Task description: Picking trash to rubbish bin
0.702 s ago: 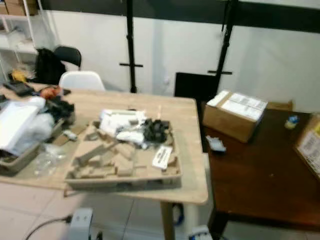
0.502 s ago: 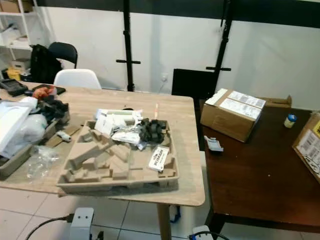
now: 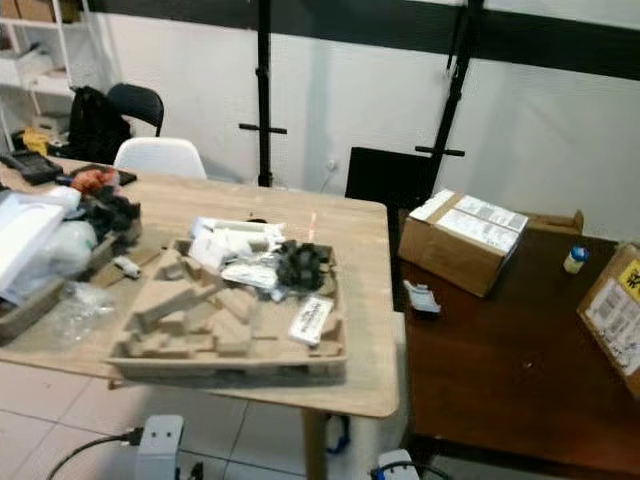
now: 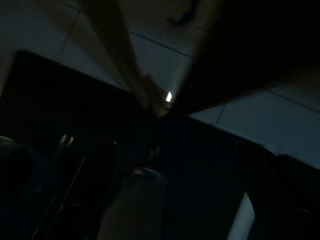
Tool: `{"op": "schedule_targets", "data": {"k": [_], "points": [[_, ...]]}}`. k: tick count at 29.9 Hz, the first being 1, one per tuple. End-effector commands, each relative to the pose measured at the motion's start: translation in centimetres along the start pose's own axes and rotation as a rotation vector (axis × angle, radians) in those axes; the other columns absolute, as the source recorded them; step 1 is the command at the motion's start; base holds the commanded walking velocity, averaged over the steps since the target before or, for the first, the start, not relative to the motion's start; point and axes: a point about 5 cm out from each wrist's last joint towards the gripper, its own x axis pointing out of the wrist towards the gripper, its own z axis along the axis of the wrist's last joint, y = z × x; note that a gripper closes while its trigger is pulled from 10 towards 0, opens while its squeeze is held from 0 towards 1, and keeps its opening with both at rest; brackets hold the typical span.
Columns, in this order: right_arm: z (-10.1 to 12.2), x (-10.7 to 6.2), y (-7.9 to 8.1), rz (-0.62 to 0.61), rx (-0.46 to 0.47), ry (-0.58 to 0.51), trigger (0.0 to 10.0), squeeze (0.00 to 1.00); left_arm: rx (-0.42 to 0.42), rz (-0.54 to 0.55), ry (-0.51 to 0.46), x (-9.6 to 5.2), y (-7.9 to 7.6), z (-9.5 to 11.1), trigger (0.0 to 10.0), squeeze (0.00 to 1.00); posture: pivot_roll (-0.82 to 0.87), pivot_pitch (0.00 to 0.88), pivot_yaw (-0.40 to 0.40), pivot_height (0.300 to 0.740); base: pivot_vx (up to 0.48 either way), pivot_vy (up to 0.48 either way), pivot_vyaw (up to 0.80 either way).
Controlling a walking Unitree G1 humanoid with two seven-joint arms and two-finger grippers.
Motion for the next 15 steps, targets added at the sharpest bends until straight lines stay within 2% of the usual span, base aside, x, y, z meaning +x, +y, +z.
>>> {"op": "schedule_targets", "data": {"k": [1, 9, 11, 12, 13, 15], "points": [[-0.4, -0.1, 0.1, 0.013, -0.033, 0.012, 10.0, 0.0, -0.004, -0.002, 0.009, -0.1, 0.0, -0.2, 10.0, 0.0, 0.04, 0.017, -0.06, 0.74, 0.0, 0.0, 0.0], [0.6, 0.1, 0.6, 0.109, -0.1, 0.001, 10.0, 0.0, 0.01, -0.021, -0.015, -0.1, 0.8, 0.2, 10.0, 0.0, 0.04, 0.019, -0.063, 0.74, 0.0, 0.0, 0.0], [1.3, 0.1, 0.9, 0.211, -0.152, 0.002, 10.0, 0.0, 0.044, -0.121, -0.03, -0.1, 0.8, 0.7, 10.0, 0.0, 0.04, 0.02, -0.063, 0.74, 0.0, 0.0, 0.0], [1.9, 0.1, 1.1, 0.281, -0.184, -0.007, 10.0, 0.0, 0.085, -0.222, -0.04, -0.3, 0.4, 0.9, 10.0, 0.0, 0.04, 0.021, -0.063, 0.74, 0.0, 0.0, 0.0], [1.9, 0.1, 1.1, 0.281, -0.184, -0.007, 10.0, 0.0, 0.085, -0.222, -0.04, -0.3, 0.4, 0.9, 10.0, 0.0, 0.04, 0.021, -0.063, 0.74, 0.0, 0.0, 0.0], [2.6, -0.1, 1.4, 0.372, -0.232, -0.021, 10.0, 0.0, 0.159, -0.365, -0.046, -0.7, -0.1, 1.1, 10.0, 0.0, 0.04, 0.024, -0.065, 0.74, 0.0, 0.0, 0.0]]}}
